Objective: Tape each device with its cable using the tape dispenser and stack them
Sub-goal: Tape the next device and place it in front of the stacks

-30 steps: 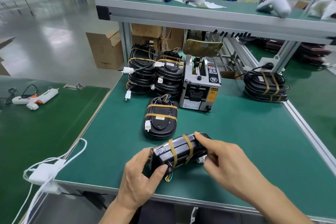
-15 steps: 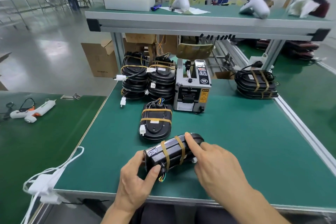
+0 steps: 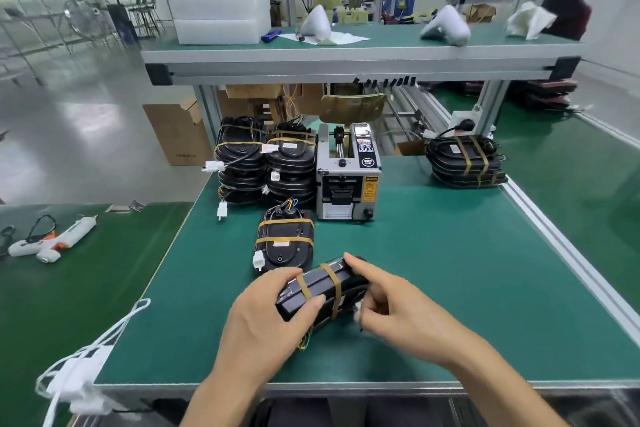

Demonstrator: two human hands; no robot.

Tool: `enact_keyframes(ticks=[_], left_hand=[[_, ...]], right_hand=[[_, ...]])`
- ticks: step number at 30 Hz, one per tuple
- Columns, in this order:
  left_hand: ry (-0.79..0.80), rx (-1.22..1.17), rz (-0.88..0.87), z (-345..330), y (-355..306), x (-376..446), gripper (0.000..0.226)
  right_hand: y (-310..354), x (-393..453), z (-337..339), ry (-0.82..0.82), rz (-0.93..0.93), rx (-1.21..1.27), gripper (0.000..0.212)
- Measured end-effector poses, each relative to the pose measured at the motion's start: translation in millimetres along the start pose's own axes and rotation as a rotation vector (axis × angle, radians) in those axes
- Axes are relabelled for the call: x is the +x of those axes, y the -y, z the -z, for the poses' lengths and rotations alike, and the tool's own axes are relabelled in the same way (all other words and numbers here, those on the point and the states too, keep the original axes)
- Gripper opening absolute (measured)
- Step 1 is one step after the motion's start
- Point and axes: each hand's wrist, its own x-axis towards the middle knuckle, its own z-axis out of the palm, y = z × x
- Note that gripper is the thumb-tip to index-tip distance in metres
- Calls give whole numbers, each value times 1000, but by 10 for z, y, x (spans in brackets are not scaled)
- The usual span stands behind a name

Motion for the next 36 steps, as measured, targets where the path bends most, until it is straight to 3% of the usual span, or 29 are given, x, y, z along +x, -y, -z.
enact_keyframes(ticks=[5,13,20,22,25,31,36], left_hand=[[6,26,16,64,-36,3,35],[36,16,42,79,-10,-55,32],[43,-21,47,93,2,-71,32],[43,-19,48,94,3,-68,32],[53,-11,45,107,-3,-59,31],[94,22,8,140,-36,-29,35],[112,21,-6,157,-41,14,34]], right_hand=[[15,-35,115,-161,140,577,78],[151,-50,33,-226,177,844,46],[168,-28,41,-171,227,1245,63],[164,-23,55,-135,252,1350,59],[160,-7,62,-113,269,1421,51],[147,37,46,-205,192,1402,57],[42,62,92,-253,175,1339,37]])
